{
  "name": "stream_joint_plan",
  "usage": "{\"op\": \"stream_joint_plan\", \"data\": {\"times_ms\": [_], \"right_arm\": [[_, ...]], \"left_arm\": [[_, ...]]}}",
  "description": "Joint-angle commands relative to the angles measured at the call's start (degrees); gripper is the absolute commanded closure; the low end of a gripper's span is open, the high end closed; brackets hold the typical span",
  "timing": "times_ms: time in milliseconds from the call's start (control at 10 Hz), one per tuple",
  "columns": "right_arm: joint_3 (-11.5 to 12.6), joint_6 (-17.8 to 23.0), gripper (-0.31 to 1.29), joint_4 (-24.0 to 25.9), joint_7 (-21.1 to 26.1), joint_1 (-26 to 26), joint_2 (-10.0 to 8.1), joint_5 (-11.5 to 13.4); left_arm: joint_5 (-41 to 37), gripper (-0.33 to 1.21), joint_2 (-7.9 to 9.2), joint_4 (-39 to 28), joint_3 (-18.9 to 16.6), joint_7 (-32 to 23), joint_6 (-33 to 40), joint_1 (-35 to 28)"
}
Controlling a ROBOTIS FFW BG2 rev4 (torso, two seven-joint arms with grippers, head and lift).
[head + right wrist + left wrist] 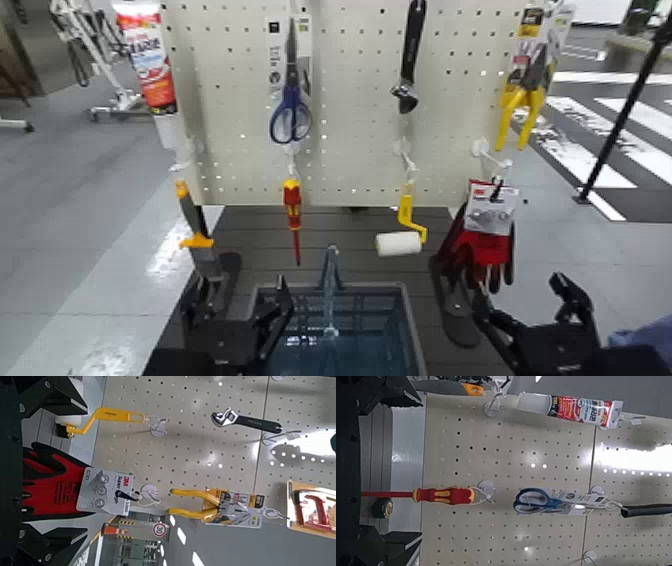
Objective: Put the red colored gloves into the crate.
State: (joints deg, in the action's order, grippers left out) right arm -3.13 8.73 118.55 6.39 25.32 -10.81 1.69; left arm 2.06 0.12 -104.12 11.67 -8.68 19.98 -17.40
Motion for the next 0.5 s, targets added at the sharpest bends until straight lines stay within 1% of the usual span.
{"op": "stream_joint_plan", "data": {"times_ms": [100,300,500], "right_arm": [[0.85,-4.60,0.21,2.04,-1.20,0.16,-0.61,-1.25],[0.85,-5.04,0.21,2.21,-1.20,0.08,-0.79,-1.33],[1.81,-5.39,0.22,2.48,-1.82,-0.01,-0.61,-1.60]], "left_arm": [[-1.27,0.12,0.32,-0.56,0.46,0.06,-2.31,0.08],[-1.62,0.12,0.41,-0.56,0.54,0.06,-2.67,0.08],[-1.62,0.12,0.41,-0.56,0.63,0.06,-2.75,0.08]]}}
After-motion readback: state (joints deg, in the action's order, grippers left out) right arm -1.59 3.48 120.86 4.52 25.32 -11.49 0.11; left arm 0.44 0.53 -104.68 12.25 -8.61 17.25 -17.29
